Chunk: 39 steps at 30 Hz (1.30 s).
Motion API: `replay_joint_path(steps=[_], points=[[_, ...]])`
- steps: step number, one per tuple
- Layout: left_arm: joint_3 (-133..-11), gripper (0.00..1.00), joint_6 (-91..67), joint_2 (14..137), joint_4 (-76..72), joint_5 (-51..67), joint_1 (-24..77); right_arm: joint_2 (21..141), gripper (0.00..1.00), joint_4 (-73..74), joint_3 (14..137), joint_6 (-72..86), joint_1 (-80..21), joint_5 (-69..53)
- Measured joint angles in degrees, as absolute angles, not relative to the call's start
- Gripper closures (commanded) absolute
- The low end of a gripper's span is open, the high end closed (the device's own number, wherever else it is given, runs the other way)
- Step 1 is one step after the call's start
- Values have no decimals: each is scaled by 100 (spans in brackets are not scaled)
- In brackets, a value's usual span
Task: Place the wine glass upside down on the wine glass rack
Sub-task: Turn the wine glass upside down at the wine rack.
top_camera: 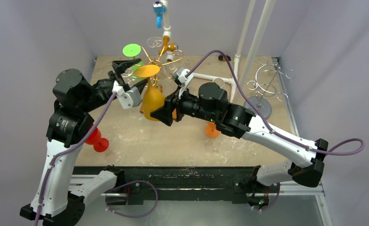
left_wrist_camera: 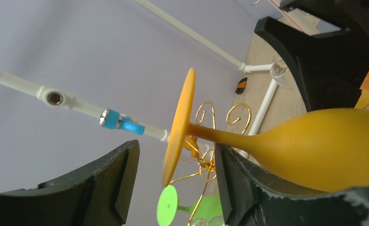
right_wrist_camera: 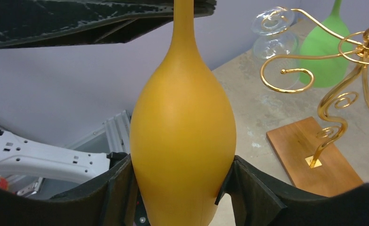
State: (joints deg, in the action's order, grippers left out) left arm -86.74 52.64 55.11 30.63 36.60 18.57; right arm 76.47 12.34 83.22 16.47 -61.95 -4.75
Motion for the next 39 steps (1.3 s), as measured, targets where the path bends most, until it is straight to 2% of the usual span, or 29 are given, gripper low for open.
replay_joint_path(steps=[2, 6, 13, 22, 30, 39], points=[[-8654, 10, 5103, 5500, 2967, 3736, 1857, 7629, 48, 1109, 8191, 1649, -6195, -346], [-8656, 4, 4742, 5496, 2877, 3728, 1881, 7422, 50, 956, 7843, 1619, -6158, 3], [-8829, 6, 4036, 5631, 3181, 3164, 1916, 7135, 52, 764, 7255, 1452, -5902, 384], [-8969, 12, 3083, 5830, 3675, 2180, 1916, 7616, 52, 589, 7144, 1151, -5673, 607], [-9703, 3, 2473, 6460, 4084, 1459, 1916, 8112, 52, 285, 7144, 987, -5507, 650], [-9832, 2, 1925, 6449, 4174, 1284, 1916, 8527, 53, -54, 7144, 880, -5478, 646]])
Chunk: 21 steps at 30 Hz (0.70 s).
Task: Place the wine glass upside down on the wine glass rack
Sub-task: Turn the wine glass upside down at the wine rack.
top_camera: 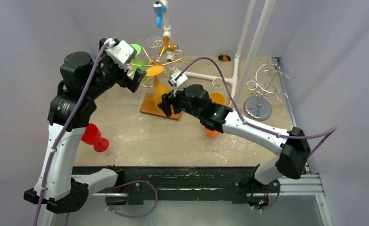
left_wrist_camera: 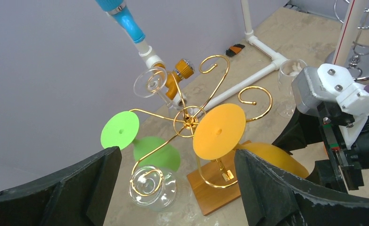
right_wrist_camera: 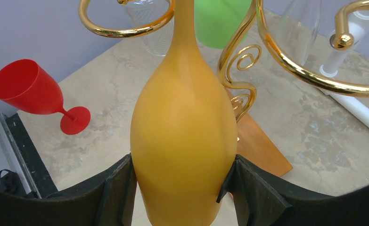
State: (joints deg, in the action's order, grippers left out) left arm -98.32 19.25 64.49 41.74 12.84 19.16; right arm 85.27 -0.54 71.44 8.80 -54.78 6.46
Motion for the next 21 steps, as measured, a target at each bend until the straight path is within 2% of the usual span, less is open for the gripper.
replay_joint_path(steps=[21], points=[[-9677, 2, 1756, 6554, 4193, 377, 1916, 9098, 55, -386, 7341, 718, -5474, 523]])
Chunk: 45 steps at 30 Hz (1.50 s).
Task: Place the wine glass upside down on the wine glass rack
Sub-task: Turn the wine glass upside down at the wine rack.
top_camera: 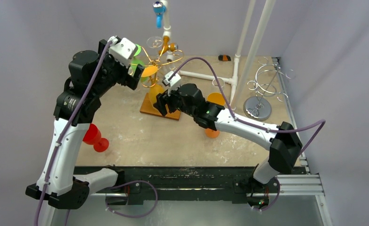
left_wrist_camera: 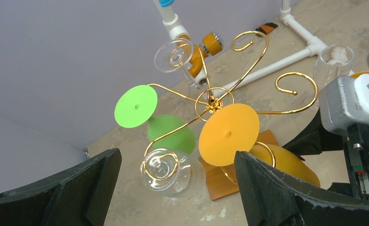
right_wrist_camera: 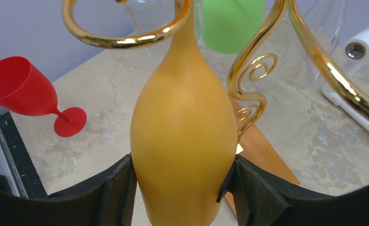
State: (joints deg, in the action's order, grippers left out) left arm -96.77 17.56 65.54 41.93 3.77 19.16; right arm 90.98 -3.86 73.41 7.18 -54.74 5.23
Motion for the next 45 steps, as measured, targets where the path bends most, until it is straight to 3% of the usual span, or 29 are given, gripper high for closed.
replay_joint_path(steps=[23, 45], points=[[-9491, 2, 1802, 6665, 4134, 60, 1916, 9223, 55, -576, 7395, 266, -5561, 325], [-9454, 1, 1811, 6770, 4080, -32, 1916, 8938, 59, -1667, 6466, -106, -5588, 60]])
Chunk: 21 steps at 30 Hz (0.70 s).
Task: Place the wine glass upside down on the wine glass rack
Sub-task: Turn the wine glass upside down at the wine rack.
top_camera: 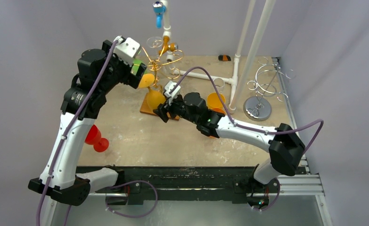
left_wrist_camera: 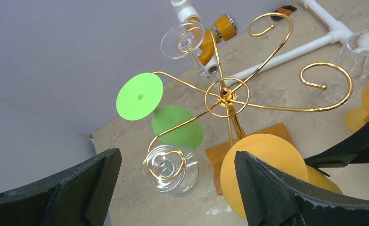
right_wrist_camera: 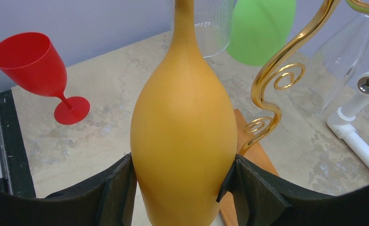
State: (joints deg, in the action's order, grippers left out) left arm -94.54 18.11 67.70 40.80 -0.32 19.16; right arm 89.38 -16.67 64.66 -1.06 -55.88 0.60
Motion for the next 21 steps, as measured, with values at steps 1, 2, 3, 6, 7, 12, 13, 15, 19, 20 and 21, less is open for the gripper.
replay_joint_path(steps=[1, 2, 3, 6, 7, 12, 13, 15, 19, 20, 21], points=[[-9443, 1, 1811, 6770, 4075, -38, 1916, 8914, 59, -1761, 6392, -104, -5588, 51], [-9428, 1, 1811, 6770, 4073, -43, 1916, 8888, 59, -1855, 6318, -99, -5588, 49], [-9415, 1, 1813, 6770, 4071, -47, 1916, 8866, 59, -1920, 6265, -91, -5588, 49], [-9393, 1, 1815, 6777, 4073, -49, 1916, 8774, 58, -2196, 6071, -64, -5586, 58], [-9393, 1, 1815, 6779, 4071, -51, 1916, 8739, 58, -2268, 6018, -34, -5586, 64], [-9389, 1, 1815, 6788, 4032, -58, 1916, 8646, 52, -2580, 5843, 132, -5575, 163], [-9382, 1, 1815, 6788, 4029, -60, 1916, 8648, 49, -2622, 5819, 158, -5566, 183], [-9378, 1, 1815, 6790, 4023, -71, 1916, 8648, 39, -2679, 5774, 226, -5546, 211], [-9323, 1, 1817, 6790, 3994, -78, 1916, 8674, 20, -2718, 5763, 353, -5544, 276], [-9295, 0, 1817, 6790, 3994, -78, 1916, 8687, 12, -2729, 5763, 390, -5544, 314], [-9271, 0, 1820, 6792, 3997, -75, 1916, 8698, 10, -2740, 5763, 419, -5544, 338]])
